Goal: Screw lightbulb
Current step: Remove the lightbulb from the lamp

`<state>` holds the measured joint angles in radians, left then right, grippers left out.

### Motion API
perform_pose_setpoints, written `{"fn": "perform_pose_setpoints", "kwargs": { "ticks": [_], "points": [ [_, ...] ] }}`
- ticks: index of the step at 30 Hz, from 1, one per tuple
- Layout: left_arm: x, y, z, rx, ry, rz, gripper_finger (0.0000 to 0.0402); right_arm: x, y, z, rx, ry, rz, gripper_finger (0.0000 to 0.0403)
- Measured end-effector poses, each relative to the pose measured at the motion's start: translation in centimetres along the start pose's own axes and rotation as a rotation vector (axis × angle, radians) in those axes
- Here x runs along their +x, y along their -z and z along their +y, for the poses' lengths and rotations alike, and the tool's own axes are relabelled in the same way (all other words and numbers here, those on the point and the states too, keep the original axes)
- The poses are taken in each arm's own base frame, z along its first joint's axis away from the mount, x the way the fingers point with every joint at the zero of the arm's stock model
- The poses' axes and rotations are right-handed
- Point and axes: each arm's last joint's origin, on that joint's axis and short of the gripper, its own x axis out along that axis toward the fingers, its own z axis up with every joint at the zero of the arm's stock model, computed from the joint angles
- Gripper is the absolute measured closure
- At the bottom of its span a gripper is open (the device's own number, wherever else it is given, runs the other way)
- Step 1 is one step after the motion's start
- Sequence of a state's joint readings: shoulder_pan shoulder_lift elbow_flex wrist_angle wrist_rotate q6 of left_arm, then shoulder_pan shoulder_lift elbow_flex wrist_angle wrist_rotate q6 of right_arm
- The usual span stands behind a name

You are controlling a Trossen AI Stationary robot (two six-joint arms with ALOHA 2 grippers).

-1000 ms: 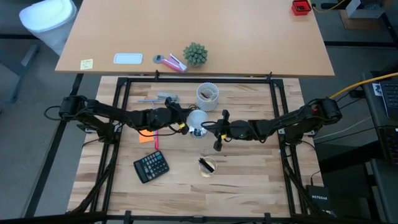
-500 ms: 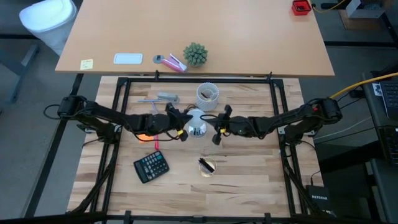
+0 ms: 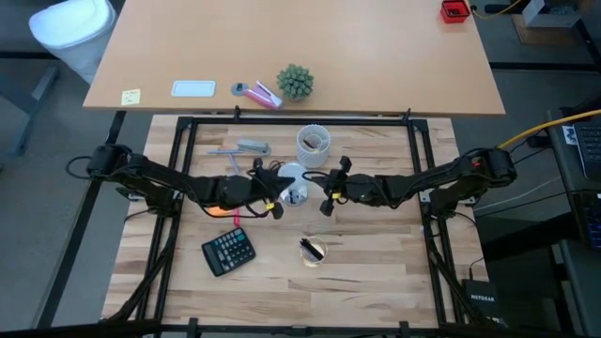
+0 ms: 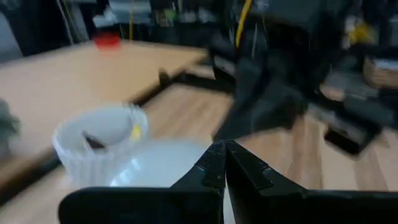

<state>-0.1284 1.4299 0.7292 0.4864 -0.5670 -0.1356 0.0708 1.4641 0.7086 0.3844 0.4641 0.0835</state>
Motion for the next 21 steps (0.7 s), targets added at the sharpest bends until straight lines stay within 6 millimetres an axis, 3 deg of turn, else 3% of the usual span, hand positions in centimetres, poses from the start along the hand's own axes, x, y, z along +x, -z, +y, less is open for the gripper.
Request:
{"fn": "perform_pose_setpoints", "kwargs": {
  "ticks": [9, 13, 21],
  "points": [
    [-0.2, -1.0, 1.0, 0.099, -0.237, -0.061, 0.0399, -1.1, -1.2, -0.1, 0.009, -0.122, -0.036, 0.0398],
    [0.2, -0.5, 2.0, 0.117, -0.286, -0.01, 0.0399, -1.1, -1.1, 0.2, 0.015, -0.202, -0.029, 0.0398],
    [0.7, 1.1, 3.7, 0.087, -0.346, 0.13, 0.0399, 0.1, 0.0, 0.6, 0.013, -0.197, -0.003, 0.0398]
  ]
}}
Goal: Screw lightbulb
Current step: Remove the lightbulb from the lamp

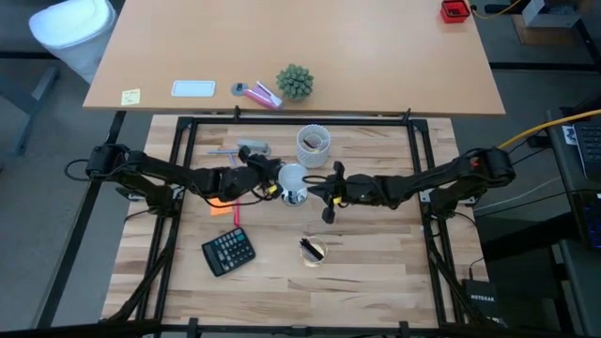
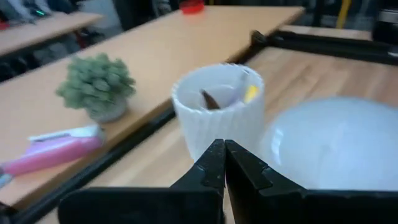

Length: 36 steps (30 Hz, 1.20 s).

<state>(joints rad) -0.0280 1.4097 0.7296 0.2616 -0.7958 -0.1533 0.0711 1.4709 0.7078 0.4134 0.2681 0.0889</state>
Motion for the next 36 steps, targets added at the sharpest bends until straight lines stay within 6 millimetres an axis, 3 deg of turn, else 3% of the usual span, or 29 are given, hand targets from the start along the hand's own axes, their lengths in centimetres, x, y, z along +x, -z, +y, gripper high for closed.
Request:
{"fn": "perform_pose_setpoints", "kwargs": {
  "ticks": [8, 23, 36],
  "points": [
    [-0.6, 0.3, -0.8, 0.007, 0.084, 0.019, 0.0399, 0.6, 0.4, -0.2, -0.016, 0.085, -0.012, 0.0398],
    [-2.1, 0.7, -2.1, -0.102, 0.16, 0.055, 0.0399, 1.1, 0.4, -3.0, 0.012, 0.211, -0.002, 0.0398],
    [-3.1, 1.1, -3.0, -0.124, 0.198, 0.067, 0.0399, 1.2, 0.2, -3.4, 0.018, 0.182, -0.004, 0.0398]
  ]
}}
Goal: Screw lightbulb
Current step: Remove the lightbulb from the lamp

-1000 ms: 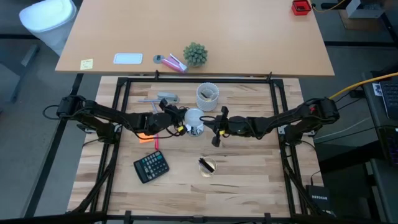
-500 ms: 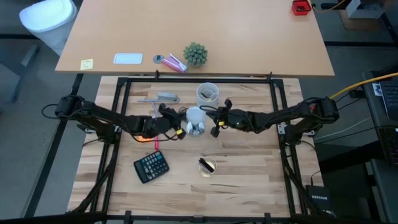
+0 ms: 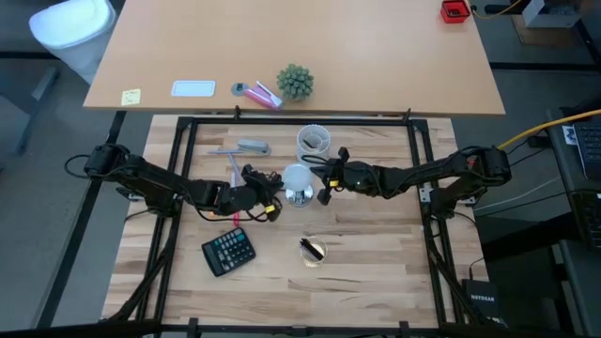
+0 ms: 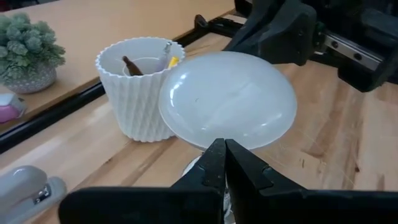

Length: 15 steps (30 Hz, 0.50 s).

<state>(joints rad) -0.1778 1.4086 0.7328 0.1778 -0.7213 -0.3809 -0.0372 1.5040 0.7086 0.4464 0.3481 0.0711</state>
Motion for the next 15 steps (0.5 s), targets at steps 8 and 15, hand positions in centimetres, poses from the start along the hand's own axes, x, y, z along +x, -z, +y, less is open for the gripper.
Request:
{"fn": "perform_pose_setpoints", "kwargs": {
  "ticks": [8, 15],
  "points": [
    [-0.6, 0.5, -0.7, 0.043, 0.027, 0.006, 0.0399, -0.1, 0.0, 0.0, -0.051, 0.035, 0.008, 0.0398],
    [-1.8, 0.0, -1.1, 0.042, 0.025, -0.033, 0.0399, -1.7, -0.8, -0.5, -0.069, 0.041, 0.035, 0.0398]
  ]
}}
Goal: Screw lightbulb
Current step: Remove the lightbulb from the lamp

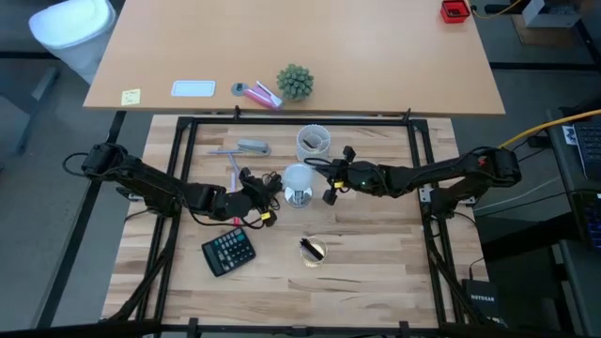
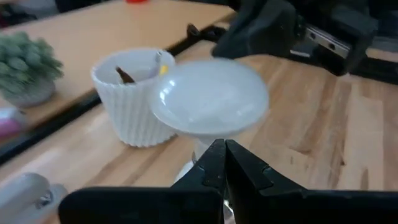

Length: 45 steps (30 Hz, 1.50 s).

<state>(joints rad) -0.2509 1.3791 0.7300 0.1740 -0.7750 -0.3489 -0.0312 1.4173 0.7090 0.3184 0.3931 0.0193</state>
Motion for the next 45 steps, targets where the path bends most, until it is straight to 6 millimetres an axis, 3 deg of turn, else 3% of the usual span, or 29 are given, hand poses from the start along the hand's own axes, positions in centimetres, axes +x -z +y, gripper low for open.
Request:
{"fn": "perform_pose_setpoints", "kwargs": {
  "ticks": [6, 13, 23, 30, 45],
  "points": [
    [-0.4, -0.8, 0.7, 0.015, -0.115, -0.059, 0.0399, -1.3, -0.6, 1.1, -0.001, -0.086, -0.02, 0.0398],
    [1.2, -1.2, 2.6, -0.01, -0.22, -0.059, 0.0399, -1.9, -0.5, 2.6, -0.018, -0.15, -0.023, 0.0398],
    [3.1, -1.7, 4.7, -0.04, -0.139, 0.003, 0.0399, -1.9, -0.4, 2.5, 0.003, -0.13, -0.016, 0.0398],
    [3.9, -2.0, 4.6, -0.03, -0.059, -0.028, 0.0399, -1.9, -0.4, 2.5, 0.003, -0.132, -0.016, 0.0398],
    [4.7, -1.0, 4.2, 0.002, -0.066, 0.002, 0.0399, -1.9, -0.4, 2.7, -0.013, -0.189, -0.012, 0.0398]
  ]
}}
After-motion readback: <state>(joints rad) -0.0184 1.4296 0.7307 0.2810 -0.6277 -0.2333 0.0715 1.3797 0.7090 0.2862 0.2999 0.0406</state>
